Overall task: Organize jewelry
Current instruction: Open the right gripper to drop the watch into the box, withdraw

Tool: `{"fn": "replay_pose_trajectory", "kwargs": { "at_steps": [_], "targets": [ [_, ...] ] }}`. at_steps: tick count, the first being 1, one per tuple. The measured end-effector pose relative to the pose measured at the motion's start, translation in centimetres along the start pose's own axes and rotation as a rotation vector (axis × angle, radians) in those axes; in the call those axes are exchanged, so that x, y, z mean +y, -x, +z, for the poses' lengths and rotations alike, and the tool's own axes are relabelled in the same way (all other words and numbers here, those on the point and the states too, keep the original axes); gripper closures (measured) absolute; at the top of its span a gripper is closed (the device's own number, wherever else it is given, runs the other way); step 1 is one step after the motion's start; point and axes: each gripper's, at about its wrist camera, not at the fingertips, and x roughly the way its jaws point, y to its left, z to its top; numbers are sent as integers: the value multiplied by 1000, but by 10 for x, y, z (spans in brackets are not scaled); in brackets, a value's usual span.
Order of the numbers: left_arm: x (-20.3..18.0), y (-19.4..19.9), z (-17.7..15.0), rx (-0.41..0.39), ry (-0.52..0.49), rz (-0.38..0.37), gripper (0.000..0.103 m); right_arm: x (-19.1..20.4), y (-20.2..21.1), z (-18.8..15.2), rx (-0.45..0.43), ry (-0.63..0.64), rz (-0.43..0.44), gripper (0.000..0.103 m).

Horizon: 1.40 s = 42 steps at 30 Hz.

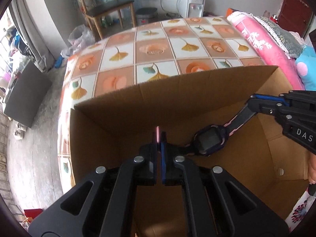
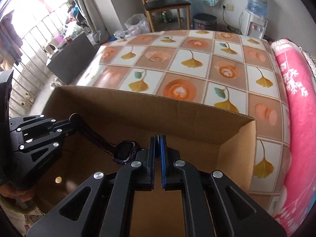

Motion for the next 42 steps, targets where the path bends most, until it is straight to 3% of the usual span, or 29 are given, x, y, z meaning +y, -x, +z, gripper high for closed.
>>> {"fn": "replay_pose_trajectory", "kwargs": {
  "at_steps": [2,5,9,11,17,20,24,27,30,31,35,38,42],
  "targets": [
    [-2,0,1,3,-8,6,93,-3,0,-1,13,-13,-3,98],
    [-3,2,2,-14,-12,27,65,-9,2,-2,21,-34,-16,97],
    [3,18,1,-68,13,26,49,-16,11,-5,4,-59,-15,94],
    [5,28,-1,-87,22,26,46,-17,18,-5,-14,-63,-18,89],
    [12,84,-24,-181,47,23,24,-11,82,-23,-167,-54,1,64],
    [22,127,-56,-255,83,-10,18,0,136,-60,-279,-41,44,49],
    [33,167,-111,-320,128,-54,11,20,173,-121,-343,1,67,30],
    [36,168,-160,-308,164,-85,8,41,168,-176,-301,49,52,23],
    [34,135,-201,-233,204,-86,8,57,136,-218,-216,48,-11,21],
    [31,112,-214,-173,219,-59,8,61,120,-230,-177,34,-24,21],
    [28,57,-234,-60,235,34,8,66,70,-252,-62,-45,-55,21],
    [27,38,-242,-25,238,49,8,68,45,-257,-18,-51,-132,21],
    [25,36,-250,-70,216,93,8,70,31,-260,-9,-26,-203,17]
  ]
}}
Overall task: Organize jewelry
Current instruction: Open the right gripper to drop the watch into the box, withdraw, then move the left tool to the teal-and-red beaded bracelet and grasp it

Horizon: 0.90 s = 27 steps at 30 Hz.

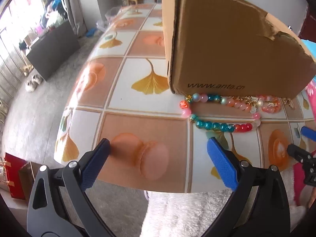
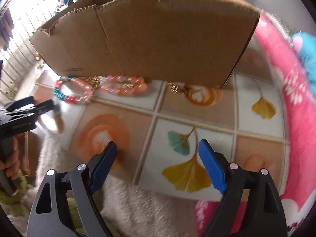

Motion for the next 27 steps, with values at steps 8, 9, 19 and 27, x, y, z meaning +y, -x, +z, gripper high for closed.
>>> {"fn": "replay_pose_trajectory", "kwargs": {
  "at_steps": [8,9,19,27],
  "targets": [
    [-4,2,-8,-36,-11,-5,7,-11,-8,4,14,-34,-9,6],
    [-3,0,-7,-32,-10,-8,7,-11,-8,5,14,-32,-9,6],
    [-3,1,-6,-46,-4,0,7,-11,-6,-1,56,-59,-19,6],
    [0,1,-8,-41,-20,-19,7,3,31,8,-20,-11,236,14]
  ]
}}
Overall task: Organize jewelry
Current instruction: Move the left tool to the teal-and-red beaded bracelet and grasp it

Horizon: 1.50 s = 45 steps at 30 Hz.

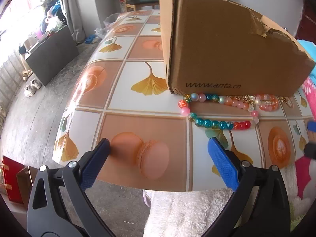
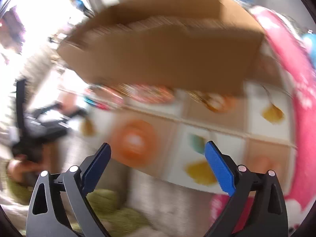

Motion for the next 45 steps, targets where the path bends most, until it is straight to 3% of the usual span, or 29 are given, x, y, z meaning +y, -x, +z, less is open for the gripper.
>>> {"fn": "replay_pose_trajectory", "kwargs": {
  "at_steps": [3,6,10,12,17,23,25,29,31,34,39,40,45],
  "targets": [
    [0,1,-1,-12,-7,-14,7,13,-4,9,-16,-14,182,26],
    [5,6,-8,-74,6,-44,7,19,-18,13,4,-30,244,42],
    [13,15,-14,-134,64,-105,10,21,-36,12,43,-62,246,56],
    [17,19,-14,-154,84,-140,25,19,-42,12,50,-90,231,56],
    [25,25,-5,-184,79,-271,31,22,-47,16,45,-135,199,57],
    [23,7,16,-144,62,-370,53,27,-55,23,34,-186,150,57],
    [21,1,22,-135,53,-373,54,28,-55,27,29,-197,139,57],
    [13,-12,26,-92,13,-339,69,31,-61,34,27,-205,122,58],
    [10,-11,27,-86,-14,-327,71,37,-66,36,32,-194,109,62],
    [6,-13,30,-79,-29,-307,76,47,-69,40,25,-163,66,71],
    [-1,-12,29,-73,-59,-274,94,60,-69,42,23,-133,42,90],
    [-4,-10,27,-69,-74,-271,94,63,-67,42,18,-120,31,98],
    [-10,0,13,-35,-109,-305,94,65,-60,39,42,-117,23,99]
  ]
}}
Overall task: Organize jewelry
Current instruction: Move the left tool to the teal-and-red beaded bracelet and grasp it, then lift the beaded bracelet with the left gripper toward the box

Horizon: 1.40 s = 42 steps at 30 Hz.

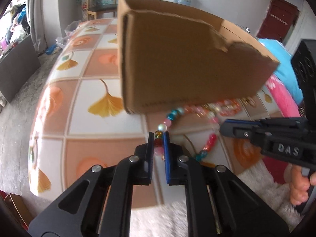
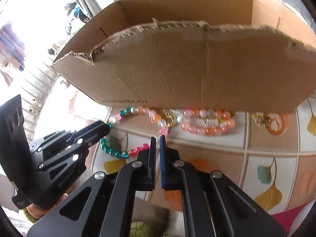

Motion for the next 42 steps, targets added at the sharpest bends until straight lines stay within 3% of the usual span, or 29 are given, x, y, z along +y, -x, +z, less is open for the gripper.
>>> {"fn": "replay_pose_trajectory", "kwargs": {
  "at_steps": [4,9,13,19,22,31,34,38,42],
  "targets": [
    [-6,5,-6,6,-15,11,94,-6,0,-8,44,-36,18,99],
    [-5,6,-8,16,1,12,94,-18,11,-2,11,-71,62,95],
    [-4,6,-7,19,14,15,94,-15,8,10,-3,-51,65,80],
    [-2,5,-6,15,27,27,94,-5,-10,23,1,5,30,80],
    [-1,6,-7,5,33,32,94,-1,-8,18,-13,36,-11,91],
    [1,6,-5,7,26,26,93,-9,4,-2,-2,11,17,93],
    [0,6,-4,15,21,16,88,-13,5,-8,-9,3,38,92],
    [-4,6,-3,19,5,30,69,-18,7,-11,-22,3,49,92],
    [-7,3,-2,26,-16,80,68,-22,2,-10,-26,20,48,92]
  ]
}}
